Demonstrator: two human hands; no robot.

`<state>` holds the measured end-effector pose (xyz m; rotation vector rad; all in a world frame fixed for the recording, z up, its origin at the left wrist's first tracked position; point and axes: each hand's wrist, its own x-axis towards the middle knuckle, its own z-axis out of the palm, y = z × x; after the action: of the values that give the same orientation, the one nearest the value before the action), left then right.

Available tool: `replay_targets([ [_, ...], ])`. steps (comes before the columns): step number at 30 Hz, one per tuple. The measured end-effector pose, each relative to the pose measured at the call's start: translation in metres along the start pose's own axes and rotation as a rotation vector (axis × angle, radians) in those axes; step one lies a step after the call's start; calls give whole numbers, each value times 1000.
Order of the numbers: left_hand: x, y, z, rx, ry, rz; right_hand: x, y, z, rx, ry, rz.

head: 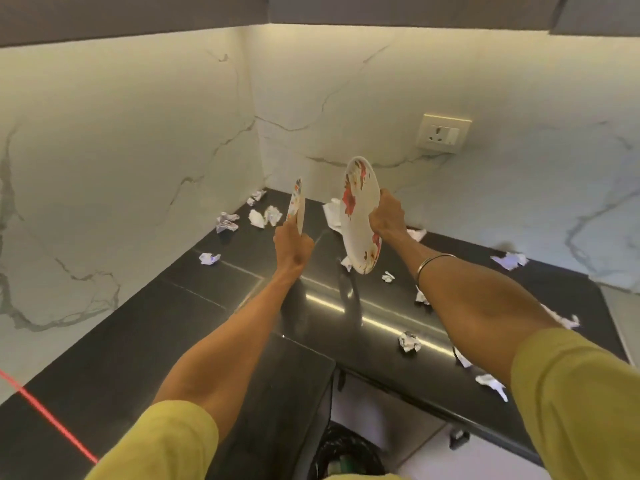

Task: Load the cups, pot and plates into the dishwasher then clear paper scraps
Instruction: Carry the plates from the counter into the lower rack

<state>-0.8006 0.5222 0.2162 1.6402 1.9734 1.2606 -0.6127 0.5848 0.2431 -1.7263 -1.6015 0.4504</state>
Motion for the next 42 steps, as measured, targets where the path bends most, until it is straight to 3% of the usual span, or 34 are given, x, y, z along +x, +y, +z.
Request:
replay_targets([
  [15, -104, 75, 47, -91, -136, 193, -111, 79, -114, -4, 175, 132],
  [29, -286, 180, 59, -159, -181, 217, -258, 149, -234, -63, 244, 186],
  [42, -402, 218, 52, -244, -349, 273, -372, 174, -300, -86, 294, 343],
])
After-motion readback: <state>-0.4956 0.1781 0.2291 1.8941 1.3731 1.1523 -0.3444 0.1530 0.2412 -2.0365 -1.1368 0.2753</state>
